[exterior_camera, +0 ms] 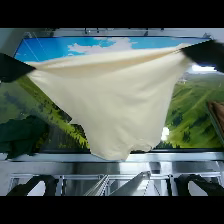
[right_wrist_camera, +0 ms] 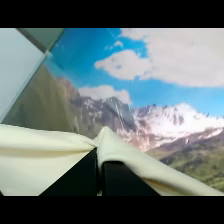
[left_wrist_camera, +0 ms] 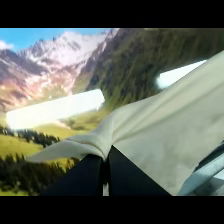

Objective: Fold the shirts.

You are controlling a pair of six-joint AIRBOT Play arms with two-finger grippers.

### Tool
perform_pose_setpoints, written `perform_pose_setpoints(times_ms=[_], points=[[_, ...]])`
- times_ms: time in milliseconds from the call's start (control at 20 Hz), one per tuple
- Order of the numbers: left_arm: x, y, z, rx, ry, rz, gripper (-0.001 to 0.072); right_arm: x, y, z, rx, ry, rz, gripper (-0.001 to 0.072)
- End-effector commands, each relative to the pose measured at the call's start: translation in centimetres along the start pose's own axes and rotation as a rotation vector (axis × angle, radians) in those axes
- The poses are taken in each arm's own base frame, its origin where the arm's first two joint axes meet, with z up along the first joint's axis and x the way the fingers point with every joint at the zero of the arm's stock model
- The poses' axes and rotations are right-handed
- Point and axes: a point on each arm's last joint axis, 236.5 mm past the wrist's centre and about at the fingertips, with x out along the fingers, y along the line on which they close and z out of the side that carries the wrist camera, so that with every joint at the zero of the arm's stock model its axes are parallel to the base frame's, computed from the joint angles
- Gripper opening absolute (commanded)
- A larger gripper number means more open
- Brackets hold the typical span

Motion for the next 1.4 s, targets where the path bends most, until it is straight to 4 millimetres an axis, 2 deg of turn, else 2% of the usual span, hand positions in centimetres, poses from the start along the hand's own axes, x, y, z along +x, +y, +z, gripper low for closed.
perform_pose_setpoints(times_ms=[0, 50, 100, 150, 250, 350, 400, 500, 550, 600, 650, 700, 750, 850, 950, 1050, 1350], points=[[8.8, 6.2, -5.0, -0.169, 0.177, -0.048, 0.0020, 10.8, -7.3, -8.1, 0.155, 0.223, -0.003, 0.0026], [11.0, 8.6, -6.8, -0.247, 0.220, -0.043, 0.0015, 12.7, -9.6, -10.2, 0.205, 0.279, -0.011, 0.0107], [12.5, 10.5, -8.2, -0.311, 0.254, -0.039, 0.0016, 13.6, -11.2, -11.8, 0.243, 0.325, -0.007, 0.0285], [13.6, 12.2, -9.7, -0.371, 0.294, -0.042, 0.0069, 13.8, -12.2, -12.8, 0.275, 0.362, 0.006, 0.0324], [14.6, 14.7, -11.6, -0.463, 0.347, -0.053, 0.0720, 12.0, -13.7, -13.0, 0.327, 0.398, 0.025, 0.0324], [14.7, 16.9, -12.0, -0.518, 0.364, -0.060, 0.0712, 8.1, -15.5, -12.6, 0.410, 0.427, 0.003, 0.0324], [14.5, 17.8, -11.9, -0.536, 0.371, -0.068, 0.0712, 5.9, -16.4, -13.1, 0.451, 0.462, -0.021, 0.0323], [14.1, 19.1, -11.0, -0.542, 0.368, -0.077, 0.0712, 1.2, -17.7, -15.6, 0.530, 0.558, -0.103, 0.0319], [14.2, 19.9, -10.2, -0.535, 0.351, -0.067, 0.0712, -1.0, -18.2, -17.3, 0.560, 0.595, -0.168, 0.0289], [14.4, 20.6, -9.5, -0.526, 0.334, -0.055, 0.0712, -3.0, -18.5, -19.3, 0.588, 0.621, -0.240, 0.0288], [14.9, 21.3, -8.7, -0.514, 0.319, -0.045, 0.0711, -4.6, -18.7, -21.2, 0.612, 0.633, -0.310, 0.0310], [15.5, 21.8, -8.0, -0.500, 0.308, -0.038, 0.0711, -5.9, -18.8, -23.0, 0.640, 0.634, -0.373, 0.0407], [16.2, 22.4, -7.2, -0.486, 0.298, -0.031, 0.0712, -6.7, -18.4, -24.9, 0.671, 0.625, -0.422, 0.0536], [17.4, 24.0, -6.5, -0.455, 0.310, 0.013, 0.0711, -7.1, -17.5, -27.9, 0.731, 0.600, -0.470, 0.0547], [18.4, 26.7, -7.3, -0.422, 0.385, 0.129, 0.0712, -6.9, -16.8, -30.8, 0.768, 0.608, -0.493, 0.0548], [19.1, 29.1, -8.2, -0.390, 0.459, 0.234, 0.0712, -6.0, -16.1, -32.8, 0.783, 0.626, -0.488, 0.0548], [23.1, 31.0, -8.2, -0.395, 0.517, 0.245, 0.0710, -1.6, -14.9, -34.5, 0.766, 0.617, -0.467, 0.0547]])
